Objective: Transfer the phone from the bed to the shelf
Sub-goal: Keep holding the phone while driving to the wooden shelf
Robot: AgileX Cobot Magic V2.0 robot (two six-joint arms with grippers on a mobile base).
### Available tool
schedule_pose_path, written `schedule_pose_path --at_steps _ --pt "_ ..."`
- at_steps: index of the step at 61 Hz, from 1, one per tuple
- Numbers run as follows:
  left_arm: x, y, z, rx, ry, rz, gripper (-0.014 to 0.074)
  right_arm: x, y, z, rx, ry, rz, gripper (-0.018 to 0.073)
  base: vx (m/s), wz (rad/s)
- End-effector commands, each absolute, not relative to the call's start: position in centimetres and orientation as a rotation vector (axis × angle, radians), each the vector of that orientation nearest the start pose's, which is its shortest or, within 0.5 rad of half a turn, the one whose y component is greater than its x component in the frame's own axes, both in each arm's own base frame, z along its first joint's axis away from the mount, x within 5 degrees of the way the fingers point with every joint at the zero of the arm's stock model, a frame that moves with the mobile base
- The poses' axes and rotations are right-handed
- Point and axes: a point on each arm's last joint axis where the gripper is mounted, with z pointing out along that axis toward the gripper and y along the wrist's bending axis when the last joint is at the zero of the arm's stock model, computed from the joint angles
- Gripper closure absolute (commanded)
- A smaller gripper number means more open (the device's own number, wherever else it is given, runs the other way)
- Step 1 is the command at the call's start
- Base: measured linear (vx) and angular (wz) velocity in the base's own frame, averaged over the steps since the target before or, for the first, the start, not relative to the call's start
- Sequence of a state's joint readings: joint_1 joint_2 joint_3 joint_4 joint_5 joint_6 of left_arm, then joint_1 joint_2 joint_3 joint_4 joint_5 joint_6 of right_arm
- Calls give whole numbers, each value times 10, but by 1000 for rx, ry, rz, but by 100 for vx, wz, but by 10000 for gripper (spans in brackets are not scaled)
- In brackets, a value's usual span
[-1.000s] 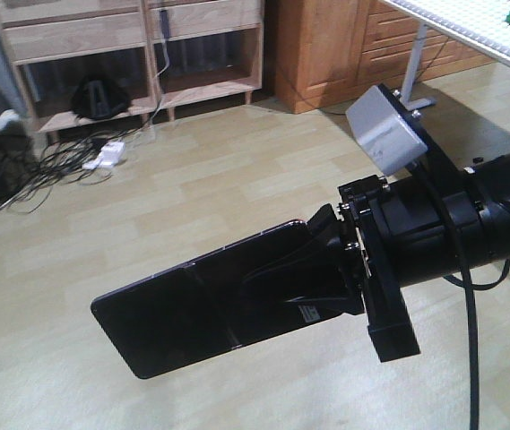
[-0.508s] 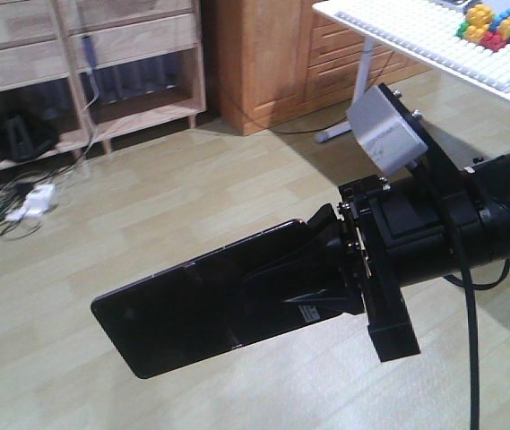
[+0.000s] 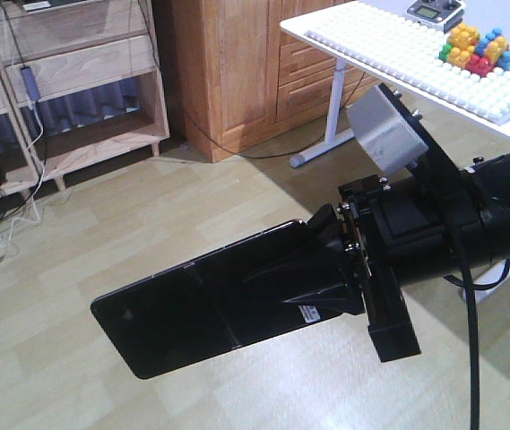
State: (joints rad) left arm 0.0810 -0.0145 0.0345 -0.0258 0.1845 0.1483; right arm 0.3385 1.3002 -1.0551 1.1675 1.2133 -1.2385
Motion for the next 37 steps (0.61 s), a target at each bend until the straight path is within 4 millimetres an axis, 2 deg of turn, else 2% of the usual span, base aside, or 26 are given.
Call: schedule_pose_path --at_steps 1,37 --pt "55 4 200 26 1584 143 595 188 153 372 -1298 1698 1276 561 47 -3" --pt "55 4 200 26 1584 143 595 188 153 372 -1298 1698 1276 561 47 -2"
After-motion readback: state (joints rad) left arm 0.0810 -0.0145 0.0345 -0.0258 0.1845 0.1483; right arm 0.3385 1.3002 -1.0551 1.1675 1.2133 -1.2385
